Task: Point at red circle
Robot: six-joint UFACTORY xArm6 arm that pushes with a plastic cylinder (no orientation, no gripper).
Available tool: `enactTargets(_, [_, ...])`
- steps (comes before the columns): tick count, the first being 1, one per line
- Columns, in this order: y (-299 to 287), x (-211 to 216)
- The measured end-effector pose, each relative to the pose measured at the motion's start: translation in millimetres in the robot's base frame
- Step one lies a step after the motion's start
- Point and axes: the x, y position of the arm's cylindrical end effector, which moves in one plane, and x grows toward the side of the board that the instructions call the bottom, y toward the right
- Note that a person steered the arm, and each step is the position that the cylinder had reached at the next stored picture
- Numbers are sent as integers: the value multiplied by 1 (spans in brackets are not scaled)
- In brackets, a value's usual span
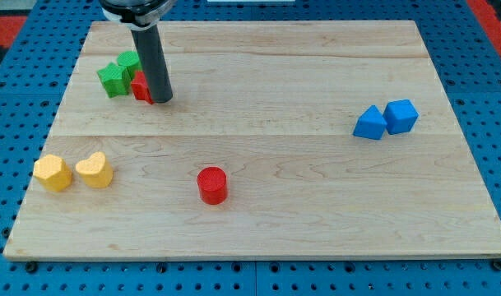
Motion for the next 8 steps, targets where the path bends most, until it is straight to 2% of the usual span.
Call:
enactTargets(1, [-2,0])
enactTargets(2, [114,17])
enactTargets(3, [195,98])
enactTargets(4, [230,175])
enactTargets(5, [220,219])
enactTargets(6, [192,246])
enactTargets(7, [163,227])
enactTargets(8, [154,174])
